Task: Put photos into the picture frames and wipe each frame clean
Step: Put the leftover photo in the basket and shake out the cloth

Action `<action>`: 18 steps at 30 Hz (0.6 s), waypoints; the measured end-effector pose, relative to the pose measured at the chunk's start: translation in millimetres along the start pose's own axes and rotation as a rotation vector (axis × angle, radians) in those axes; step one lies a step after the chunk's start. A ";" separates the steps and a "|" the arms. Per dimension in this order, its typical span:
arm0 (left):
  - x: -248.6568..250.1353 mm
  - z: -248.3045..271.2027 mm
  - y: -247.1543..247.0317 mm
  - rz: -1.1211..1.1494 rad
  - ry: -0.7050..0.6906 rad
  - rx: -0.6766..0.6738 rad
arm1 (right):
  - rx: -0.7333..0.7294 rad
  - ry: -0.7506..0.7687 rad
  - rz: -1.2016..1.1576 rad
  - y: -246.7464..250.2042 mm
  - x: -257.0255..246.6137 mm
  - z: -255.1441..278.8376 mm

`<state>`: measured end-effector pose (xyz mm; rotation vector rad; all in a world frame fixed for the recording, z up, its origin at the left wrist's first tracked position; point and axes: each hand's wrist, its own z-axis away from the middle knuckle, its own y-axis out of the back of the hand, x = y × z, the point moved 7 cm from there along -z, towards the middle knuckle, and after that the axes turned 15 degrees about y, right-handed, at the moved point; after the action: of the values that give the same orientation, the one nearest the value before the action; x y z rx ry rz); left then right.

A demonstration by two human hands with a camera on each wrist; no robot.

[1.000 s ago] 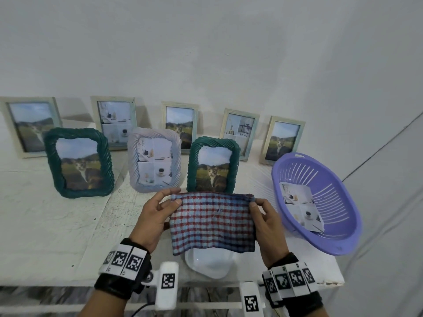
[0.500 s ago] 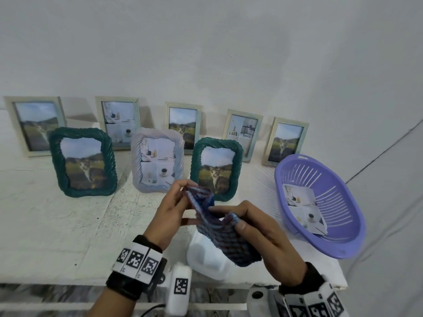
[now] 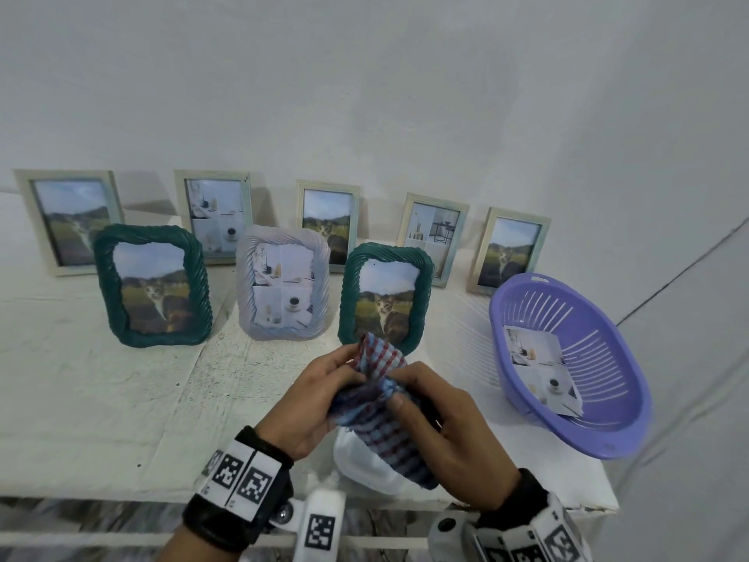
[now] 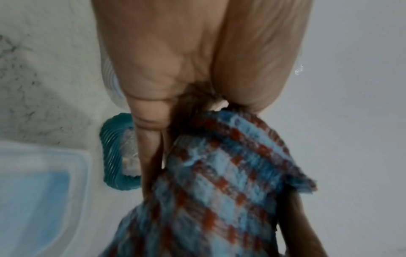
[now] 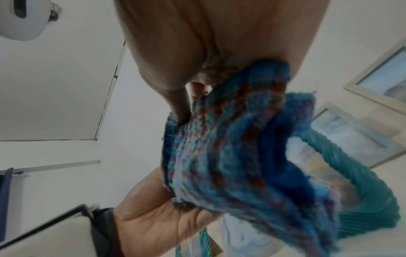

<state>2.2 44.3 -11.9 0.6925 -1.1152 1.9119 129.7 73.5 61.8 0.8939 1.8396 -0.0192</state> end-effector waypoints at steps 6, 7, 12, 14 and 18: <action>9.9 7.1 0.9 -0.160 0.029 0.033 | 0.146 -0.050 0.132 21.2 19.0 -6.2; 10.7 7.2 1.2 -0.168 0.041 0.041 | 0.154 -0.059 0.146 22.5 22.2 -8.2; 17.5 10.8 -5.1 -0.185 0.052 0.053 | 0.183 -0.084 0.250 22.5 38.0 -13.6; 19.6 12.3 -9.9 -0.239 0.062 0.034 | 0.199 -0.079 0.280 19.7 42.8 -12.6; 15.7 5.6 -4.8 -0.309 0.067 0.019 | 0.216 -0.210 0.150 10.4 58.7 -6.1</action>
<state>-1.7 46.5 4.9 0.7576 -0.8923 1.6714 120.4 116.6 21.1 1.1343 1.5913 -0.2137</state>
